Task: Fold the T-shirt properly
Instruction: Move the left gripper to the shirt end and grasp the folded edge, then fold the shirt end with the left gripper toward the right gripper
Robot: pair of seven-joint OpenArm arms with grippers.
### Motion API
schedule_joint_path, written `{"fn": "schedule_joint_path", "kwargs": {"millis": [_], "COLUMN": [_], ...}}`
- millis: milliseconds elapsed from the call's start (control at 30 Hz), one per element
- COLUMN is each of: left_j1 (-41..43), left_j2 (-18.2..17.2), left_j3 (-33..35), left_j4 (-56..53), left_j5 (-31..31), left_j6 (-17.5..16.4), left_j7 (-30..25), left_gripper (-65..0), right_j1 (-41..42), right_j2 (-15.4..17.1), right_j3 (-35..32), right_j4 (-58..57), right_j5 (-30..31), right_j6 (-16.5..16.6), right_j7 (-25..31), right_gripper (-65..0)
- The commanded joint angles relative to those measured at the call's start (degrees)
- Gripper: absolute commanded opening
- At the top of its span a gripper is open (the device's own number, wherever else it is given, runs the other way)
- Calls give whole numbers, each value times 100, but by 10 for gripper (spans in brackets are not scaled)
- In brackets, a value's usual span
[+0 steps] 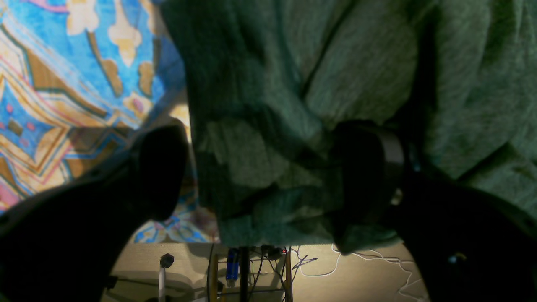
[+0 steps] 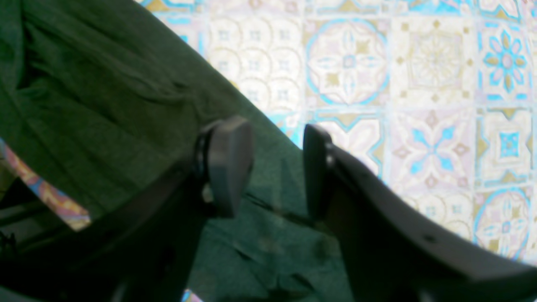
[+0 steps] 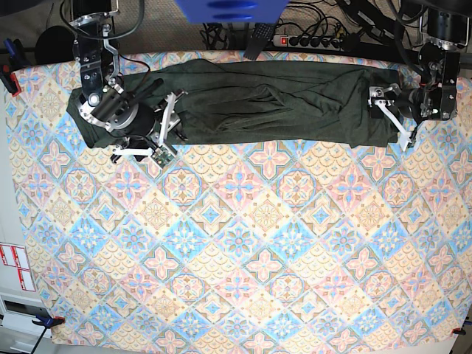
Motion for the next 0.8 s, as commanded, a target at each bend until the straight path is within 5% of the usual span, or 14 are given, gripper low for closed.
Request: {"fn": "schedule_joint_path", "kwargs": {"millis": [0,167,400,567,767], "left_j1": [20,2,-6,-6,-226], "left_j2": [117,196,187,196,46], "left_j3": [41,41,-21,-636,-1146], "left_j4": [38,47,56,56,47], "left_j5": [-326,-326,-335,-282,-106], "left_j6": [-134,-389,-917,-917,-899], "left_j7": [-29,-29,-64,-64,-73], "left_gripper": [-192,-427,-460,-650,-650], "right_j1": [41,41,41,41,41], "right_j2": [26,26,26,26,26], "right_j3": [16,16,16,16,16], "right_j4": [119,119,119,119,119], "right_j5": [72,72,72,72,72], "right_j6": [2,2,2,2,2], "right_j7": [102,102,102,102,102], "right_gripper": [-414,-414,-414,-414,-414]}}
